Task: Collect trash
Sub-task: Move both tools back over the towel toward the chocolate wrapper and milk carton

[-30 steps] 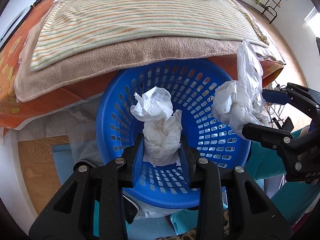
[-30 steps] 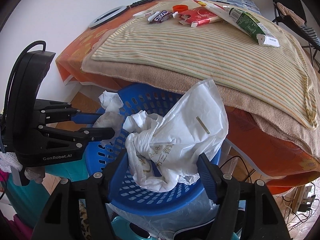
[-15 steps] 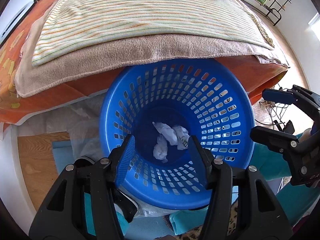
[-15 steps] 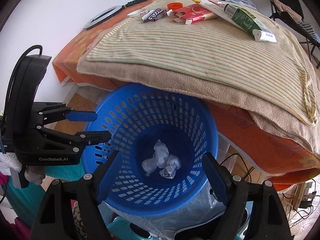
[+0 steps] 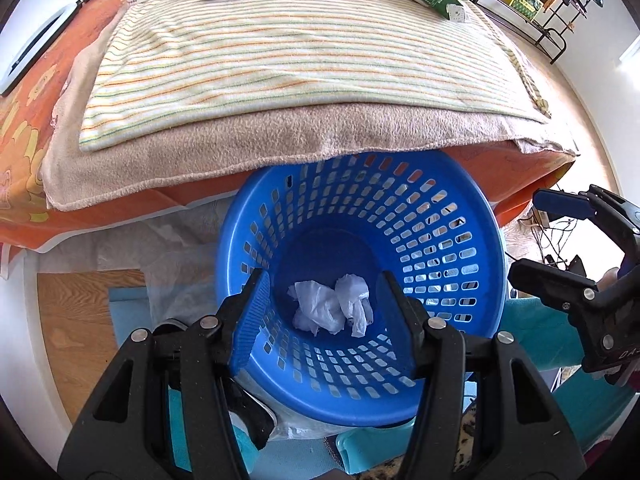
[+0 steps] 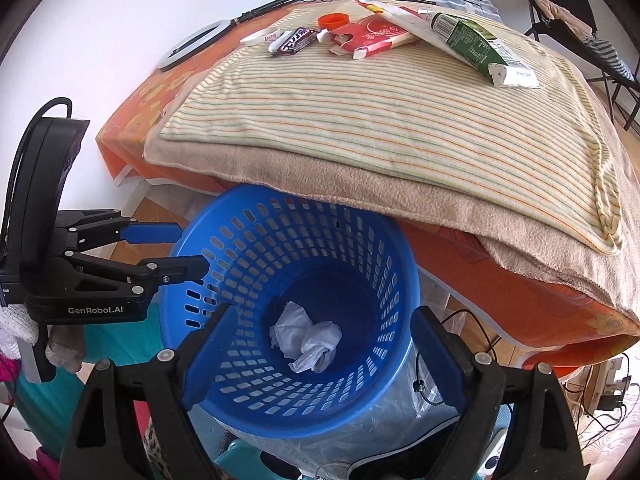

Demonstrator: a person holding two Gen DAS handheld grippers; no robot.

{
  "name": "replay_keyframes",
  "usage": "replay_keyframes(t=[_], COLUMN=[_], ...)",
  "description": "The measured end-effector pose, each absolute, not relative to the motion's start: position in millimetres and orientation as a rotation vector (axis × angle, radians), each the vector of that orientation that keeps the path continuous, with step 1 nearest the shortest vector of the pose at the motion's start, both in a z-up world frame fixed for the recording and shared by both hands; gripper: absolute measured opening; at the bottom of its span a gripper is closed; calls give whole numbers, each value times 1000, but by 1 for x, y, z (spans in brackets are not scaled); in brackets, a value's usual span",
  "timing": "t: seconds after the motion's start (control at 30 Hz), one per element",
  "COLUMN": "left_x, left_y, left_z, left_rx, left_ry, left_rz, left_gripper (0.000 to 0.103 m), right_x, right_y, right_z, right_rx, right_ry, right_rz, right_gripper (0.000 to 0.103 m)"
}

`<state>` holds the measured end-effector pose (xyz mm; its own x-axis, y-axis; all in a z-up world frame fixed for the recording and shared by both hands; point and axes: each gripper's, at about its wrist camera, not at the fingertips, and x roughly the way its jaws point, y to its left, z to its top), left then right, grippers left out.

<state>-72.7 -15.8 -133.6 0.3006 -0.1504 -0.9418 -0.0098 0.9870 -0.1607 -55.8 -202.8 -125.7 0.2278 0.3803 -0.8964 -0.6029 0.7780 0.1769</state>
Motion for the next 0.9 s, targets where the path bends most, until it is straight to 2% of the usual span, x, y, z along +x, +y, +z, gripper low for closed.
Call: replay_keyframes(t=[0.43, 0.9], left_x=[-36, 33], left_y=[4, 53], left_z=[-96, -62], left_rx=[-167, -193], left_ry=[1203, 1122], left_rz=[-49, 48], left_gripper=[57, 57], right_x=[-21, 70], right_y=[-207, -220], right_z=[-84, -34], right_rx=[-205, -229], right_ry=[1085, 909], right_rz=[641, 569], right_gripper=[96, 96])
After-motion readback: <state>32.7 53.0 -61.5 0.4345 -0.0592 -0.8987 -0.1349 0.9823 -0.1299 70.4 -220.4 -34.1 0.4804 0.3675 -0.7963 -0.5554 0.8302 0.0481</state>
